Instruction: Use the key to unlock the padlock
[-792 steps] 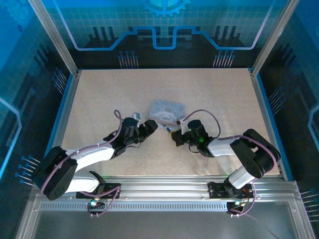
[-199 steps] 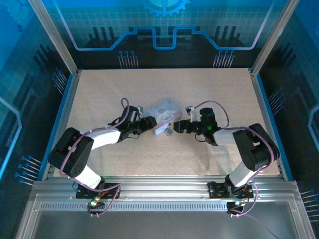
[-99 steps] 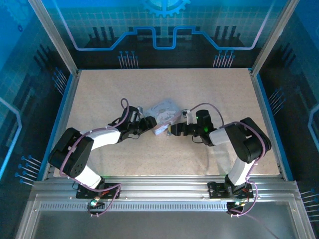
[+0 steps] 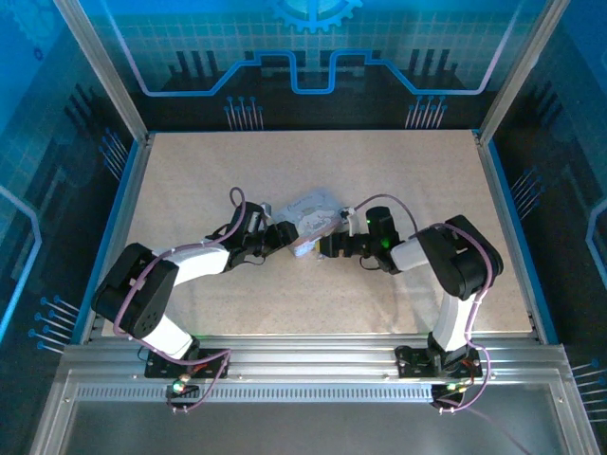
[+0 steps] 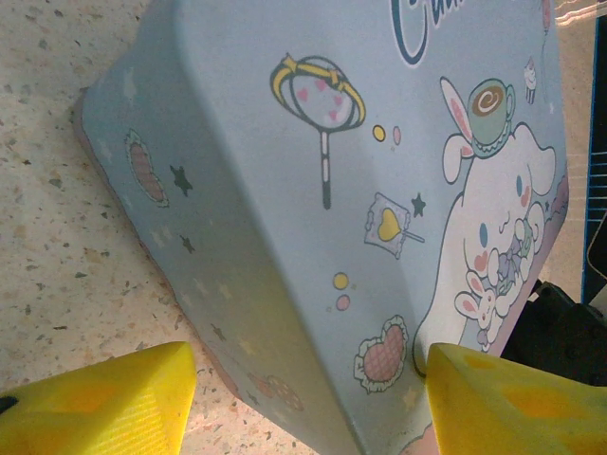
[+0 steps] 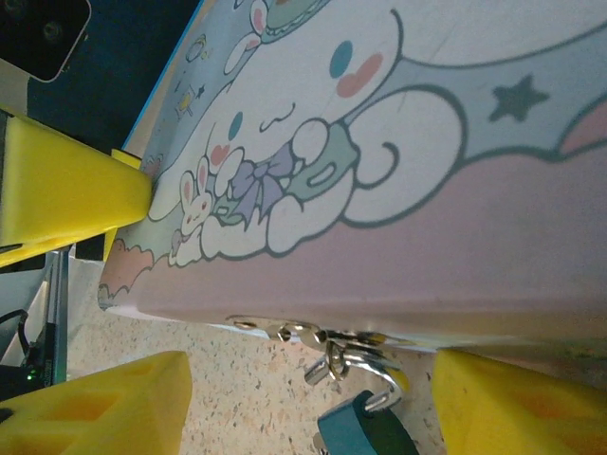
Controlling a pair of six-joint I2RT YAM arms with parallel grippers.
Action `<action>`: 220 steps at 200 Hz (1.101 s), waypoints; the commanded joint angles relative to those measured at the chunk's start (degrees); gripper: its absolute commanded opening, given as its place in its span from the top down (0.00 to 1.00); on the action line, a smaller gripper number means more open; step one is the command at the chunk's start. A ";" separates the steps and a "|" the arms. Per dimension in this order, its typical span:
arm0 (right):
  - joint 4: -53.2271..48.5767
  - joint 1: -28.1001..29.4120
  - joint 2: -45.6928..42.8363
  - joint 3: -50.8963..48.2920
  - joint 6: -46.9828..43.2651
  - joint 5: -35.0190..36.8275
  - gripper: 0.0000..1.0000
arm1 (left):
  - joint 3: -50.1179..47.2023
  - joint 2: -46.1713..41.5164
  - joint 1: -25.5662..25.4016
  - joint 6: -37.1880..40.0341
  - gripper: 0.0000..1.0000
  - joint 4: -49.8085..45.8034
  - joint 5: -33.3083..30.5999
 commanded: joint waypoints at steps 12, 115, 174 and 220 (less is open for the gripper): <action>2.39 0.66 1.78 1.28 0.09 -2.46 0.36 | -1.91 0.08 -0.51 -0.30 0.34 -3.52 -0.92; 1.43 -0.01 2.49 0.22 -0.33 -1.77 0.55 | -1.91 -0.04 -0.55 -0.52 0.34 -3.57 -0.97; -0.02 -0.54 2.03 -0.07 -1.22 -1.55 0.67 | -1.91 0.02 -0.64 -0.65 0.34 -3.61 -0.92; -0.86 -0.72 1.92 -0.15 -1.46 -1.34 0.79 | -1.89 0.12 -0.65 -0.59 0.34 -3.61 -1.00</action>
